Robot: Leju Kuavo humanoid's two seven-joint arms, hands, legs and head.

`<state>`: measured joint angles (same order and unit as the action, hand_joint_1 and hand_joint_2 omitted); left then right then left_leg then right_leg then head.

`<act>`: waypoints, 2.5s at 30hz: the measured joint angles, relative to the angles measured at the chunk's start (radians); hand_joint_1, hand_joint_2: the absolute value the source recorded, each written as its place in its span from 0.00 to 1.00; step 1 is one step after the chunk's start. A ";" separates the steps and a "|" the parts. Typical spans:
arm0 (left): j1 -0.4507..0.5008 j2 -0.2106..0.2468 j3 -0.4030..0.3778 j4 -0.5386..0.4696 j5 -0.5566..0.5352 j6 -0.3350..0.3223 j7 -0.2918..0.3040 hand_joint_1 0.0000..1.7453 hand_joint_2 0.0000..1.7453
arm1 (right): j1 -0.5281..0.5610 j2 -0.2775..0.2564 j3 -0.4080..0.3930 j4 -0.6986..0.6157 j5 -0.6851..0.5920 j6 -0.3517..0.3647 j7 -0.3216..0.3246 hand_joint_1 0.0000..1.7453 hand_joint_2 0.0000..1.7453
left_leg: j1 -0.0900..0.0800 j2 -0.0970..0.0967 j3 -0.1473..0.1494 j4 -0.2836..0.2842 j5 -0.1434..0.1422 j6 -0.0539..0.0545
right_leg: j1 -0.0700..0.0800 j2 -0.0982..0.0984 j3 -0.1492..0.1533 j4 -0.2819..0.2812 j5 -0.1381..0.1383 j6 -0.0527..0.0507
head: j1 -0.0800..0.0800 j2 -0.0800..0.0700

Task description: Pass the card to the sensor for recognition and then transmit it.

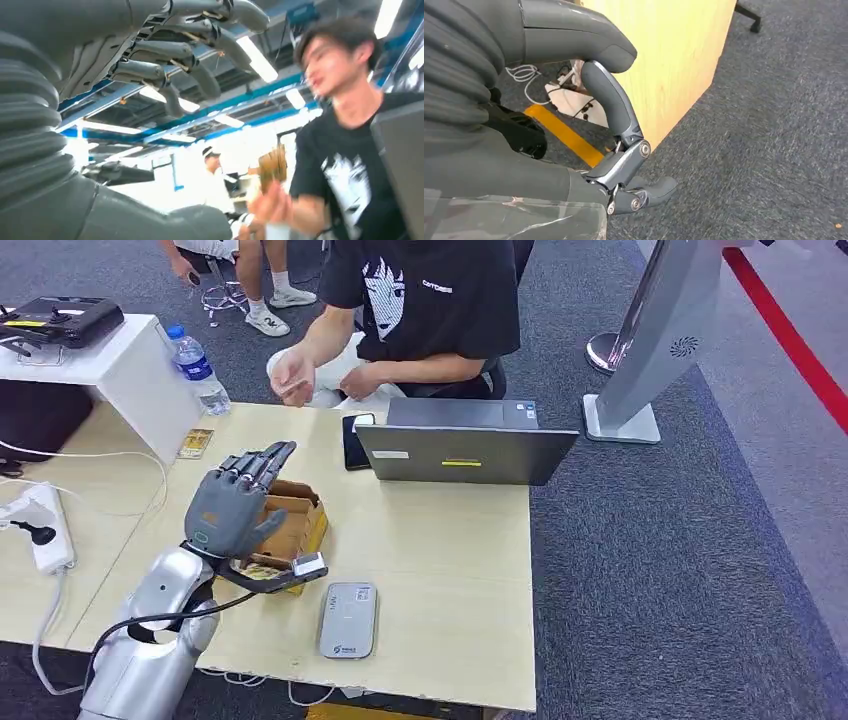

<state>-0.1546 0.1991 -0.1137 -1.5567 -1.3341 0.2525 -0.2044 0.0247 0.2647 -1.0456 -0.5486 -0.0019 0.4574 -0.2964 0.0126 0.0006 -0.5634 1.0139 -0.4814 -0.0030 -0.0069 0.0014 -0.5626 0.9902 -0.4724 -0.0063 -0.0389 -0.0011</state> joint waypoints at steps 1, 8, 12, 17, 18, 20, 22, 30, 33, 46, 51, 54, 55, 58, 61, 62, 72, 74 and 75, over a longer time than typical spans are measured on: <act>0.000 0.000 0.000 0.000 0.000 0.000 0.000 0.00 1.00 | 0.000 0.000 0.000 0.000 0.000 0.000 0.000 0.00 1.00 | 0.000 0.000 0.000 0.000 0.000 0.000 | 0.000 0.000 0.000 0.000 0.000 0.000 | 0.000 0.000; 0.007 0.000 -0.002 -0.010 0.007 0.001 -0.011 0.00 1.00 | 0.000 0.000 0.001 0.000 -0.003 0.000 0.000 0.00 1.00 | 0.000 0.000 0.000 0.000 0.000 0.000 | 0.000 0.000 0.000 0.000 0.000 0.000 | 0.000 0.000; 0.074 0.045 -0.057 -0.093 0.095 -0.084 -0.083 0.00 1.00 | 0.000 0.000 0.010 -0.008 -0.027 -0.017 0.006 0.00 1.00 | 0.000 0.000 0.000 0.000 0.000 0.000 | 0.000 0.000 0.000 0.000 0.000 0.000 | 0.000 0.000; 0.165 0.166 -0.181 -0.101 0.048 -0.071 -0.068 0.00 1.00 | 0.000 0.000 0.005 -0.016 -0.025 -0.016 0.020 0.00 1.00 | 0.000 0.000 -0.001 0.000 0.000 0.000 | 0.000 0.001 -0.001 0.000 0.000 0.000 | 0.000 0.000; 0.177 0.177 -0.186 -0.101 0.042 -0.065 -0.059 0.00 1.00 | 0.000 0.000 0.005 -0.016 -0.025 -0.015 0.020 0.00 1.00 | 0.000 0.001 -0.001 -0.001 0.000 0.000 | 0.000 0.001 -0.001 0.000 0.000 0.000 | 0.000 0.000; 0.204 0.193 -0.187 -0.100 0.022 -0.038 -0.038 0.00 1.00 | 0.000 0.000 0.004 -0.016 -0.026 -0.013 0.018 0.00 1.00 | 0.000 0.002 0.000 -0.001 0.000 0.000 | 0.000 0.002 -0.001 0.000 0.000 0.000 | 0.000 0.000; 0.230 0.213 -0.187 -0.097 0.001 0.001 -0.019 0.00 1.00 | 0.001 0.000 0.003 -0.016 -0.033 -0.010 0.013 0.00 1.00 | 0.000 0.002 0.000 -0.001 0.000 0.000 | 0.000 0.002 -0.001 0.000 0.000 0.000 | 0.000 0.000; 0.293 0.248 -0.090 -0.062 0.007 0.048 -0.014 0.00 1.00 | 0.000 0.000 0.032 -0.020 -0.126 -0.019 0.003 0.00 1.00 | 0.000 0.002 0.000 -0.001 0.000 0.000 | 0.000 0.002 -0.001 0.000 0.000 0.000 | 0.000 0.000; 0.298 0.247 -0.055 -0.045 0.008 0.048 -0.021 0.00 1.00 | -0.002 0.000 0.050 -0.023 -0.136 -0.021 0.003 0.00 1.00 | 0.000 0.001 0.000 -0.001 0.000 0.000 | 0.000 0.002 -0.001 0.000 0.000 0.000 | 0.000 0.000; 0.305 0.236 -0.005 0.002 0.002 0.047 -0.020 0.00 1.00 | -0.005 0.000 0.087 -0.032 -0.180 -0.037 0.004 0.00 1.00 | 0.000 0.002 0.000 0.000 0.000 0.000 | 0.000 0.002 -0.002 0.000 0.000 0.000 | 0.000 0.000; 0.271 0.202 0.035 0.069 -0.015 0.045 -0.019 0.00 1.00 | -0.008 -0.001 0.122 -0.040 -0.215 -0.051 0.010 0.00 1.00 | 0.000 0.002 0.000 0.000 0.000 0.000 | 0.000 0.002 -0.002 0.000 0.000 0.000 | 0.000 0.000; 0.247 0.174 0.044 0.113 -0.029 0.038 -0.019 0.00 1.00 | -0.009 -0.002 0.145 -0.048 -0.229 -0.058 0.013 0.00 1.00 | 0.000 0.002 0.000 0.000 0.000 -0.001 | 0.000 0.002 -0.002 0.000 0.001 -0.001 | 0.001 0.000; 0.241 0.166 0.045 0.125 -0.033 0.037 -0.020 0.00 1.00 | -0.009 -0.002 0.152 -0.050 -0.232 -0.060 0.014 0.00 1.00 | 0.000 0.003 0.000 0.000 0.000 -0.001 | 0.000 0.003 -0.002 0.000 0.001 -0.001 | 0.000 0.000; 0.229 0.149 0.047 0.146 -0.035 0.037 -0.020 0.00 1.00 | -0.010 -0.002 0.165 -0.052 -0.234 -0.060 0.017 0.00 1.00 | 0.000 0.002 0.000 0.000 0.000 -0.001 | 0.000 0.003 -0.002 0.000 0.001 -0.001 | 0.000 0.000; 0.222 0.140 0.047 0.161 -0.036 0.036 -0.020 0.00 1.00 | -0.011 -0.002 0.173 -0.055 -0.237 -0.061 0.019 0.00 1.00 | 0.000 0.002 0.000 0.000 0.000 -0.001 | 0.000 0.003 -0.003 0.000 0.001 -0.001 | 0.001 0.000; 0.220 0.136 0.047 0.165 -0.036 0.034 -0.021 0.00 1.00 | -0.011 -0.002 0.175 -0.056 -0.240 -0.067 0.021 0.00 1.00 | 0.000 0.002 0.000 0.000 0.000 -0.001 | 0.000 0.003 -0.003 0.000 0.001 -0.001 | 0.000 0.000; 0.200 0.082 0.047 0.198 -0.050 0.019 -0.019 0.00 1.00 | -0.013 -0.003 0.200 -0.063 -0.260 -0.076 0.023 0.00 1.00 | 0.000 0.003 -0.001 0.000 0.000 -0.001 | 0.000 0.003 -0.003 0.000 0.001 -0.001 | 0.001 0.000; 0.199 0.077 0.047 0.199 -0.051 0.018 -0.019 0.00 1.00 | -0.013 -0.003 0.201 -0.064 -0.261 -0.076 0.023 0.00 1.00 | 0.000 0.003 -0.001 0.000 0.000 -0.001 | 0.000 0.003 -0.004 0.000 0.001 -0.001 | 0.001 0.000; 0.198 0.072 0.047 0.200 -0.051 0.018 -0.019 0.00 1.00 | -0.013 -0.003 0.203 -0.064 -0.261 -0.076 0.023 0.00 1.00 | 0.000 0.003 -0.001 0.000 0.000 -0.001 | 0.000 0.003 -0.004 0.000 0.001 -0.001 | 0.000 0.000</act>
<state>0.0438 0.2716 -0.0671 -1.3569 -1.3855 0.2705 -0.2232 0.0117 0.2617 -0.8427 -0.6123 -0.2628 0.3815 -0.2735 0.0127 0.0036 -0.5639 1.0140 -0.4811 -0.0036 -0.0069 0.0045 -0.5661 0.9902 -0.4717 -0.0074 -0.0385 -0.0011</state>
